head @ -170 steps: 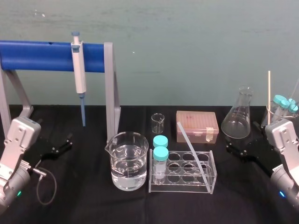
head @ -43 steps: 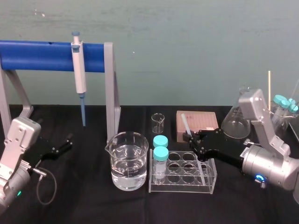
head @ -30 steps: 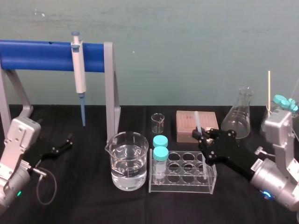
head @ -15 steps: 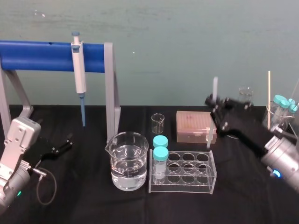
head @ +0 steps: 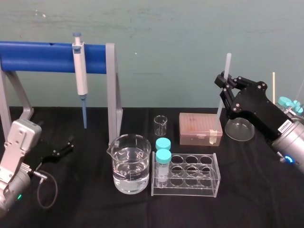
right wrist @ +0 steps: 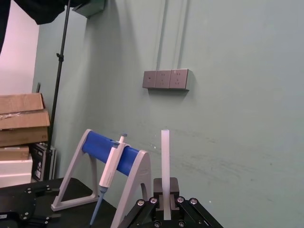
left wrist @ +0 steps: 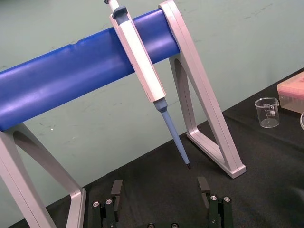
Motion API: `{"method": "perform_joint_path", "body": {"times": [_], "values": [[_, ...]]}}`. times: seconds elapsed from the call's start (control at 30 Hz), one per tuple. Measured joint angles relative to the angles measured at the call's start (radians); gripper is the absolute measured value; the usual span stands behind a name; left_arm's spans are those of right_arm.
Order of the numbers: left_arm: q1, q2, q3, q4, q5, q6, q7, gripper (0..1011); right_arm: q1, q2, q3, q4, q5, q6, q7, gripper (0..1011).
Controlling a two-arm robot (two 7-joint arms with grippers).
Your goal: Pick up the stirring rod with one hand, then place it down.
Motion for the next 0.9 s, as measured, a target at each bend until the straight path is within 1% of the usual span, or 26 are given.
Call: {"method": "perform_joint_path", "body": {"times": [0.2, 0.5, 0.9], "values": [[0.0, 0.0, 0.0, 0.0, 0.0, 0.0, 0.0, 1000, -0.005, -0.013, 0.01, 0.003, -0.01, 0.008, 0.003, 70], [0.0, 0.0, 0.0, 0.0, 0.0, 0.0, 0.0, 1000, -0.006, -0.026, 0.013, 0.012, -0.023, 0.014, 0.01, 70], [0.0, 0.0, 0.0, 0.0, 0.0, 0.0, 0.0, 1000, -0.007, -0.031, 0.011, 0.014, -0.031, 0.02, 0.017, 70]]}}
